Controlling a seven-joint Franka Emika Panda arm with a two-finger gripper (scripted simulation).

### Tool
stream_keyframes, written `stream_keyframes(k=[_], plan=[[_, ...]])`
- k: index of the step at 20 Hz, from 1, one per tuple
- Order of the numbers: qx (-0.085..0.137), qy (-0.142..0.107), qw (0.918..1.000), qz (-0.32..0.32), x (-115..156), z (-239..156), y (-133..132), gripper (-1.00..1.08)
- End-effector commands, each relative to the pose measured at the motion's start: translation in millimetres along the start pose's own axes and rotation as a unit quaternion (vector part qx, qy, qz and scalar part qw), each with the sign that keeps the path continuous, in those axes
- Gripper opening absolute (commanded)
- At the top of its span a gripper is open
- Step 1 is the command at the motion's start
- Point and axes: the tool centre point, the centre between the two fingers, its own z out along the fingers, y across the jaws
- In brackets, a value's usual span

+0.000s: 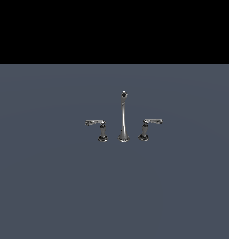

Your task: Turn on the faucet by rotating a designated handle.

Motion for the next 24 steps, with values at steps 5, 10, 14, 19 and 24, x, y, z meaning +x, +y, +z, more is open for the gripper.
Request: stream_keyframes(k=[5, 10, 14, 19, 24], plan=[[0.000, 0.000, 0.9979, 0.065, 14, 34, -24, -1.00], [0.001, 0.000, 0.9928, 0.120, 28, 63, -43, -1.00], [0.001, -0.001, 0.9866, 0.163, 42, 86, -56, -1.00], [0.002, -0.001, 0.9763, 0.216, 60, 115, -72, -1.00], [0.003, -0.001, 0.9635, 0.268, 79, 143, -86, -1.00]])
